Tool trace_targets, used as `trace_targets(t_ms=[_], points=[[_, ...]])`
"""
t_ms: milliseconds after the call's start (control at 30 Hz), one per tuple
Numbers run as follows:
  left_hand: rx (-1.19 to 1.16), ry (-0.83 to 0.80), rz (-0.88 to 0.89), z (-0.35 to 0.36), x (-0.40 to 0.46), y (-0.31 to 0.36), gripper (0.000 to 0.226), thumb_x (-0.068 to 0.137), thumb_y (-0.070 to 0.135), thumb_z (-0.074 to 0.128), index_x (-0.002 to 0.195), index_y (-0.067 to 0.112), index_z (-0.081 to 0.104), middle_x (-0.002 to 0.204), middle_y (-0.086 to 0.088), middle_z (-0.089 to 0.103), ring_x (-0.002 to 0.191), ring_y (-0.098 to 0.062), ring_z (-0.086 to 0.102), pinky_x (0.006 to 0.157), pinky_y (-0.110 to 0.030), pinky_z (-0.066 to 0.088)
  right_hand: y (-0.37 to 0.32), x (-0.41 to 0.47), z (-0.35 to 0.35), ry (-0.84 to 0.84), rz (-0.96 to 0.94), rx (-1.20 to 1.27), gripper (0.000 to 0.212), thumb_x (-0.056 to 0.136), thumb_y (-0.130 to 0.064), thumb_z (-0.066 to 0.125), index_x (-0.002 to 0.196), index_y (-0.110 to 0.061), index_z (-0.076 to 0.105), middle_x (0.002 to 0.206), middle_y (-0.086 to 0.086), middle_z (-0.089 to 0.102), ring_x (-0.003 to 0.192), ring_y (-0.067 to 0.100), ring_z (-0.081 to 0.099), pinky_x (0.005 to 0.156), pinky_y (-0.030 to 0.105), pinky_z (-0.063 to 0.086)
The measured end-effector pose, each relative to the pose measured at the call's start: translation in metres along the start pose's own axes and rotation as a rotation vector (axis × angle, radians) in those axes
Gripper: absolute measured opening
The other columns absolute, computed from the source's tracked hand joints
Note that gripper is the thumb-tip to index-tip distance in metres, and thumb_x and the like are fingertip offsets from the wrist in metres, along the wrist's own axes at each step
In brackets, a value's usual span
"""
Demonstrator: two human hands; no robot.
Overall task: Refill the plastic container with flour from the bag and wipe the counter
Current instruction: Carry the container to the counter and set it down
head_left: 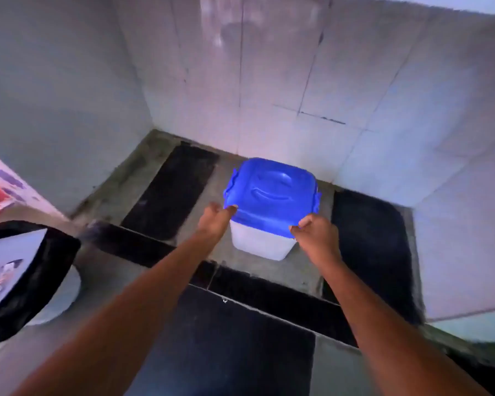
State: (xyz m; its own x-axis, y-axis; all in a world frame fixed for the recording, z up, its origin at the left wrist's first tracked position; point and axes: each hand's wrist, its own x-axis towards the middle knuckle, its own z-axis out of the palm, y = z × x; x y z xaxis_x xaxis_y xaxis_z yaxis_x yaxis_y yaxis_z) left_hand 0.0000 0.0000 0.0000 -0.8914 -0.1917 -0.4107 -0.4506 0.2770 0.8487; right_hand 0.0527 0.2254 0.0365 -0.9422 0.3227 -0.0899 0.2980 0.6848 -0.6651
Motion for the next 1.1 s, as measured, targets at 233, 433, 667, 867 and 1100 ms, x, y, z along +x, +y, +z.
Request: trace_targets(t_ms=[233, 433, 667, 867, 1100], points=[[-0.265, -0.045, 0.124, 0.033, 0.081, -0.015, 0.059, 0.071, 0.03, 0.082, 0.119, 0.007, 0.056, 0.116, -0.014, 0.069, 0.101, -0.029, 0.07, 0.092, -0.047, 0.057, 0.052, 0.05, 0.056, 0.206, 0.219, 0.041, 0.073, 0.084, -0.059, 0.069, 0.125, -0.002, 0.051, 0.129, 0.025, 0.054, 0.126, 0.043, 0.046, 0.104, 0.047, 0.037], [-0.239, -0.04, 0.065, 0.041, 0.095, -0.016, 0.072, 0.068, 0.031, 0.09, 0.126, 0.007, 0.055, 0.118, -0.009, 0.066, 0.1, -0.027, 0.068, 0.091, -0.045, 0.058, 0.054, 0.063, 0.069, 0.266, 0.222, 0.459, 0.08, 0.08, -0.039, 0.083, 0.134, -0.005, 0.034, 0.131, 0.017, 0.052, 0.115, 0.035, 0.057, 0.089, 0.036, 0.045], [-0.233, -0.016, 0.026, 0.028, 0.072, -0.02, 0.096, 0.038, 0.033, 0.097, 0.12, 0.0, 0.059, 0.114, -0.012, 0.069, 0.095, -0.029, 0.071, 0.085, -0.047, 0.06, 0.061, 0.068, 0.041, 0.093, 0.431, 0.763, 0.095, 0.036, -0.028, 0.094, 0.119, 0.001, 0.058, 0.116, 0.01, 0.071, 0.088, 0.027, 0.074, 0.079, 0.048, 0.063], [-0.135, -0.065, 0.006, 0.0, 0.04, -0.028, 0.101, 0.028, 0.04, 0.097, 0.115, 0.003, 0.063, 0.108, -0.009, 0.072, 0.09, -0.026, 0.073, 0.083, -0.045, 0.062, 0.063, 0.025, 0.027, -0.096, 0.527, 0.793, 0.06, 0.057, -0.015, 0.091, 0.11, -0.006, 0.068, 0.102, 0.01, 0.076, 0.087, 0.029, 0.076, 0.076, 0.045, 0.064], [-0.089, -0.131, -0.104, -0.057, -0.081, 0.0, 0.065, 0.047, 0.018, 0.099, 0.105, 0.006, 0.072, 0.101, -0.007, 0.077, 0.091, -0.023, 0.074, 0.084, -0.042, 0.062, 0.035, -0.08, -0.022, -0.198, 0.674, 0.751, 0.055, 0.061, -0.016, 0.09, 0.112, -0.01, 0.069, 0.106, 0.007, 0.077, 0.091, 0.027, 0.075, 0.063, 0.034, 0.059]])
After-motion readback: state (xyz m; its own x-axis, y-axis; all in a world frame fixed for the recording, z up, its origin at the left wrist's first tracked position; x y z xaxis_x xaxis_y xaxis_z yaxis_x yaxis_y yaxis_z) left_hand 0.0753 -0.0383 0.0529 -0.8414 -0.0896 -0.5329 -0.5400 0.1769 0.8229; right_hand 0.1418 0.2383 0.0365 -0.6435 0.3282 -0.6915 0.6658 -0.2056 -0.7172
